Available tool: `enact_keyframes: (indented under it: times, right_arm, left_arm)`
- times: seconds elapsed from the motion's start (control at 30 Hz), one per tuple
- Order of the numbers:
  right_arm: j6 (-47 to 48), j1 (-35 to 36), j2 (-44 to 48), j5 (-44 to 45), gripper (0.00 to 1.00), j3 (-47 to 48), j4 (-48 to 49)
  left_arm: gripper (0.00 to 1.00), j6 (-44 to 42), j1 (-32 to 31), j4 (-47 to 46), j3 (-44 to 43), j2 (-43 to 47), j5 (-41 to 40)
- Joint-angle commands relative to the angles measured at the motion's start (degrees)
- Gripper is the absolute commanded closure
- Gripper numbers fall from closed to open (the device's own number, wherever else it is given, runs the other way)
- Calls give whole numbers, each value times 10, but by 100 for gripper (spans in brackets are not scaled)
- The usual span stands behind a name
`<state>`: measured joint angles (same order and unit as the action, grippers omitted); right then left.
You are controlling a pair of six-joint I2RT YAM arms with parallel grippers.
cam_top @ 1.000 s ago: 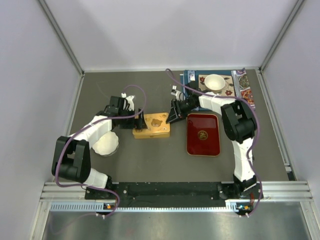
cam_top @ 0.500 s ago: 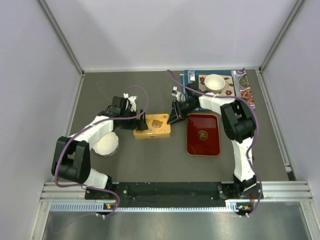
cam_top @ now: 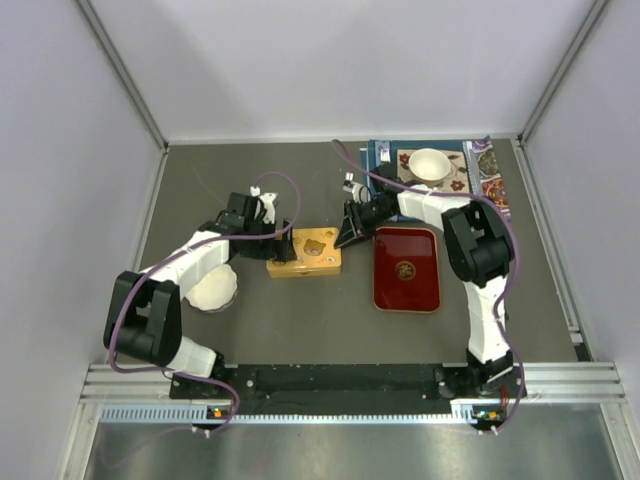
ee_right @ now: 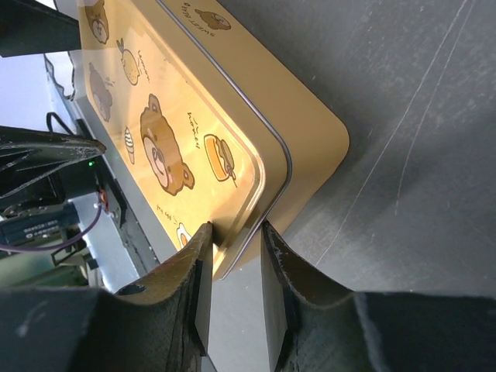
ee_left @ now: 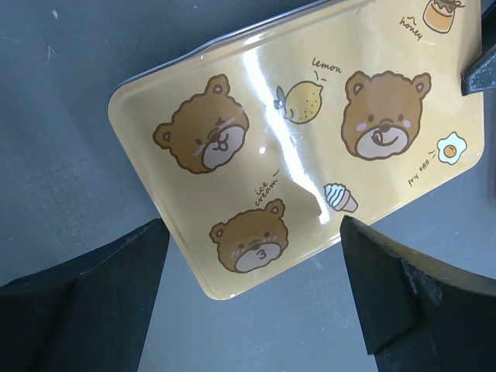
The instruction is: Pack the cookies
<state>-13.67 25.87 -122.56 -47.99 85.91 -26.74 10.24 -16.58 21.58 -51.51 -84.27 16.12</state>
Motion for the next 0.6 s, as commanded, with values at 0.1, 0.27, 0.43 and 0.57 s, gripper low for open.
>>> enact_keyframes:
  times: [0.1, 0.27, 0.43, 0.57]
  right_arm:
    - [60, 18, 19, 127, 73, -23, -29]
    - [69, 29, 34, 132, 64, -20, -37]
    - [74, 30, 43, 133, 52, 1, -48]
    - [78, 30, 53, 142, 50, 23, -58]
  left_arm:
    - [4, -10, -15, -49, -18, 0, 30]
    - [4, -10, -14, -50, -17, 3, 23]
    - [3, -8, -5, -52, -9, 11, 16]
    - [4, -6, 1, -59, -1, 17, 10]
